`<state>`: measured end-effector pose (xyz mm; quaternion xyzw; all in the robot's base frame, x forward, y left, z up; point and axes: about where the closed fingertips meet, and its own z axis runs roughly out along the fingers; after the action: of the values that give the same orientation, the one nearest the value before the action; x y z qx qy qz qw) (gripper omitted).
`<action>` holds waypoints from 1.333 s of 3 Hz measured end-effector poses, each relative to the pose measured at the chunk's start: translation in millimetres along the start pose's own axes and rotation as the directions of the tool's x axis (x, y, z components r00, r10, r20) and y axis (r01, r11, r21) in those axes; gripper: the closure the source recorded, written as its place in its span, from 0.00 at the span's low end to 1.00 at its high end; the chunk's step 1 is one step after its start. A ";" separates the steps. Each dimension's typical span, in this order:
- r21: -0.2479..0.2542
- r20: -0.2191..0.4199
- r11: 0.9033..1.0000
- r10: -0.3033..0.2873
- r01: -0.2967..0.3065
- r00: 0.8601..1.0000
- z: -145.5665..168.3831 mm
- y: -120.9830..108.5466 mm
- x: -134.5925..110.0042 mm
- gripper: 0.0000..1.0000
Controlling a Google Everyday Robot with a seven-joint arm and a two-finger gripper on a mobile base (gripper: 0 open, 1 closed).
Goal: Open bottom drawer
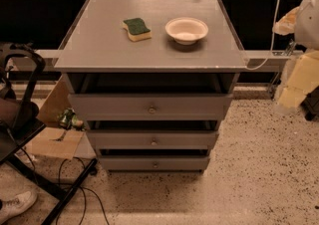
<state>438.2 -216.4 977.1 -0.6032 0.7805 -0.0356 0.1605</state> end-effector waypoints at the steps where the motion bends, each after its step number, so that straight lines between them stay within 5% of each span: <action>1: 0.000 0.000 1.000 -0.001 0.001 1.000 3.0 0.3 -0.1 0.00; 2: -0.009 0.002 1.000 -0.018 0.018 1.000 45.8 7.8 -2.9 0.00; 4: -0.069 0.023 0.997 0.027 -0.025 0.999 189.2 64.8 33.5 0.00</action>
Offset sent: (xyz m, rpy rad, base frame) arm 0.0151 0.0135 -0.0761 -0.0180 0.0196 0.0160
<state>426.1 -204.7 775.0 -0.5984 0.7871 0.0005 0.1497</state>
